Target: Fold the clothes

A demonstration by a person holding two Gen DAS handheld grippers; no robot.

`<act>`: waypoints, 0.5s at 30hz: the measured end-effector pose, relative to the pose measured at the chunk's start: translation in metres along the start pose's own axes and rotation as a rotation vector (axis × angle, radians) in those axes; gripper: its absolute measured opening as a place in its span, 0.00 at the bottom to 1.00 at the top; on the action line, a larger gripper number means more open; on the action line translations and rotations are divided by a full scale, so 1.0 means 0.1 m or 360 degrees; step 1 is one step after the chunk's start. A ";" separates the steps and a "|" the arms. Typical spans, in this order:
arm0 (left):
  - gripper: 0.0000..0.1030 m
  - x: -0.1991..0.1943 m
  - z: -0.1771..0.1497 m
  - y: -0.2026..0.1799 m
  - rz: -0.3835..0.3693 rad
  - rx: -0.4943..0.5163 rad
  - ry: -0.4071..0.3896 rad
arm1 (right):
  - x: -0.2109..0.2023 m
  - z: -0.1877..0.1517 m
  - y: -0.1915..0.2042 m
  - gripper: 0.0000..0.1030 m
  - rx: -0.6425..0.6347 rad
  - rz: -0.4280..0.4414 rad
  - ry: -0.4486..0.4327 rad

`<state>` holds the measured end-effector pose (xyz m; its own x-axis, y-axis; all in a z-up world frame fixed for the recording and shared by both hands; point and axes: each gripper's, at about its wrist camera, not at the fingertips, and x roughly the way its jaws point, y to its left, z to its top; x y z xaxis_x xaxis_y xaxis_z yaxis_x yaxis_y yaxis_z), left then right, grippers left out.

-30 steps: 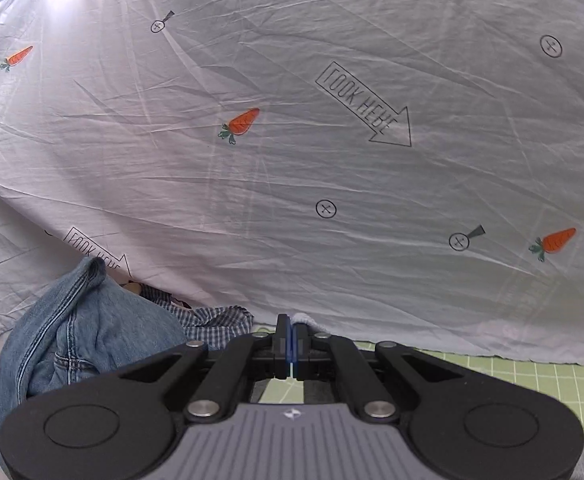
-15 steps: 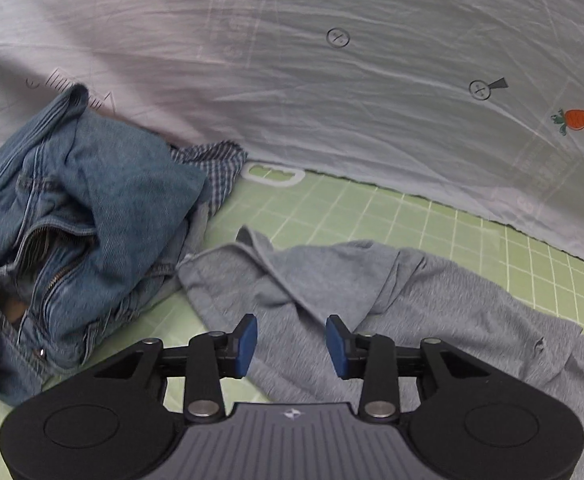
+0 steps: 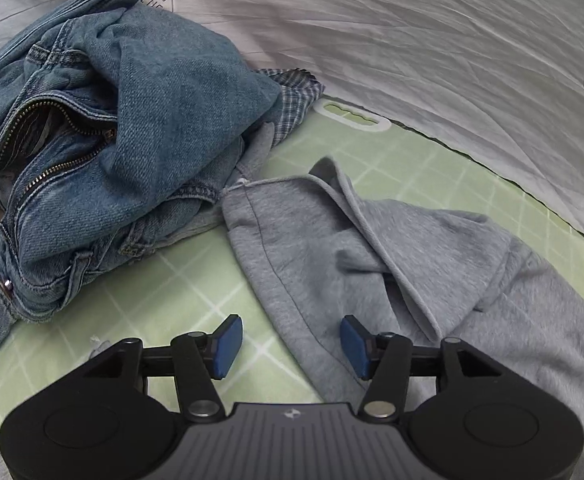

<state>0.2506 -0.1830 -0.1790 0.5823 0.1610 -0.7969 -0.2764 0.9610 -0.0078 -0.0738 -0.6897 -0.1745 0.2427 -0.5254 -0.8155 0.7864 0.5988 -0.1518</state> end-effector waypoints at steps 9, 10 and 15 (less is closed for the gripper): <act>0.52 0.21 0.20 0.11 0.0025 -0.0057 -0.0156 | 0.00 0.03 0.05 1.00 0.0088 -0.0055 0.0051; 0.31 0.21 0.20 0.12 -0.0019 -0.0044 -0.0176 | 0.00 0.03 0.07 1.00 0.0067 -0.0064 0.0045; 0.04 0.18 0.18 0.21 -0.0013 -0.0027 -0.0155 | -0.02 0.05 0.17 1.00 -0.0078 -0.0118 0.0015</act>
<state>0.2690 -0.1560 -0.1821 0.6562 0.1749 -0.7341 -0.2837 0.9586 -0.0252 -0.0583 -0.6812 -0.1726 0.1795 -0.5638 -0.8061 0.7733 0.5875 -0.2387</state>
